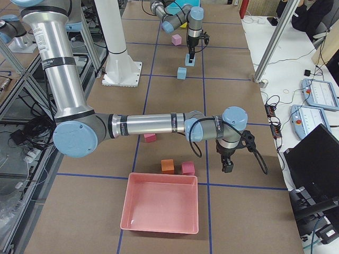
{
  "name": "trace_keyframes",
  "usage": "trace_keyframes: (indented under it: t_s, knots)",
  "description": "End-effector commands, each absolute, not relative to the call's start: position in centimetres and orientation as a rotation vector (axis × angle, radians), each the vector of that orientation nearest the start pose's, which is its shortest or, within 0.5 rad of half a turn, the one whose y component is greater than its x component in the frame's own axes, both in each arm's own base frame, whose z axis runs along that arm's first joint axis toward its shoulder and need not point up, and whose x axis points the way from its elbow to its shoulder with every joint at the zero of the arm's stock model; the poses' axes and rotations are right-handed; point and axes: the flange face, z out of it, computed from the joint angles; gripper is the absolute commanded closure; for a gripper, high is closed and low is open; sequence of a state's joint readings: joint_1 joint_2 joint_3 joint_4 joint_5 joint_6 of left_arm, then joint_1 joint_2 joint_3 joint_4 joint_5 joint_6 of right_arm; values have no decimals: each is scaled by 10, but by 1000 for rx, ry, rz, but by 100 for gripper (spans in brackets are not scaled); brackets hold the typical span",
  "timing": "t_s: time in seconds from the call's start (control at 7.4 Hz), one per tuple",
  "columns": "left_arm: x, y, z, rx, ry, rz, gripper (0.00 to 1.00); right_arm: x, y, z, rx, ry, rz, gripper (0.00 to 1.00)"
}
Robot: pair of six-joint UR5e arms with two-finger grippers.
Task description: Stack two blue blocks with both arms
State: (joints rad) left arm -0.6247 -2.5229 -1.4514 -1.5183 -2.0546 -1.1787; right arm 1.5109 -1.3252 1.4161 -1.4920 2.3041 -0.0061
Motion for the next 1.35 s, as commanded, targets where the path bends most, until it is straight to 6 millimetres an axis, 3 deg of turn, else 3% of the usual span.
trace_keyframes:
  t_s: [0.0,0.68,1.22]
  knots:
    - [569,-493,118,-2,864,-16,37,30,-609,594,144,-734,-126,0]
    - [585,-472,125,-31,853,-15,37,29,-610,592,146,-735,-125,0]
    - [587,-470,124,-30,854,-16,35,27,-614,593,140,-735,-125,0]
